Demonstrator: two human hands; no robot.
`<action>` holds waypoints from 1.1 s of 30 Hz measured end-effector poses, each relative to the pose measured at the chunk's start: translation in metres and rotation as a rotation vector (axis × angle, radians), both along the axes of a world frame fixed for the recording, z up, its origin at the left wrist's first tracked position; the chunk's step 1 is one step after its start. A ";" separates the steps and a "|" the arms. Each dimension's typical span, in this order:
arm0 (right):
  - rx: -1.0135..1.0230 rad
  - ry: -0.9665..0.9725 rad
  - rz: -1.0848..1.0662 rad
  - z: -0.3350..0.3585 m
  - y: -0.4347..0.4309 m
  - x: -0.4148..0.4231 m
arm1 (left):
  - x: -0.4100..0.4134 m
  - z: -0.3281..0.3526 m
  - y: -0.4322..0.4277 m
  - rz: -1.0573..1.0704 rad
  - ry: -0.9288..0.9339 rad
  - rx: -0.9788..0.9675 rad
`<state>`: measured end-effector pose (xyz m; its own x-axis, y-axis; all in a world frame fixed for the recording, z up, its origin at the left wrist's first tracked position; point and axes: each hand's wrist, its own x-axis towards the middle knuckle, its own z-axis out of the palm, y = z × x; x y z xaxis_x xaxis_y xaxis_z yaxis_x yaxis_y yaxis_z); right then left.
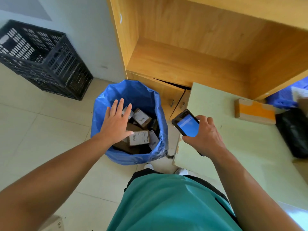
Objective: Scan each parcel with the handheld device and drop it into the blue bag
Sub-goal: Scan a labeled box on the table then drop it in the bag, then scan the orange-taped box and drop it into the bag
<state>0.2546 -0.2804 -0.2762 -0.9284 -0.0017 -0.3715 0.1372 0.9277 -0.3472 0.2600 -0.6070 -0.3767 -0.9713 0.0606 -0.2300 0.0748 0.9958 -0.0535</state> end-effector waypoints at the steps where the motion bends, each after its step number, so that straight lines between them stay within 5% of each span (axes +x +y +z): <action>1: 0.000 0.003 -0.003 0.000 0.004 0.001 | -0.003 0.001 0.005 -0.018 0.001 0.007; 12: -0.036 0.007 -0.121 -0.003 0.088 0.023 | -0.033 0.015 0.110 -0.166 -0.009 0.069; 33: -0.030 -0.022 -0.397 -0.014 0.427 0.054 | -0.136 -0.001 0.528 -0.551 -0.153 0.127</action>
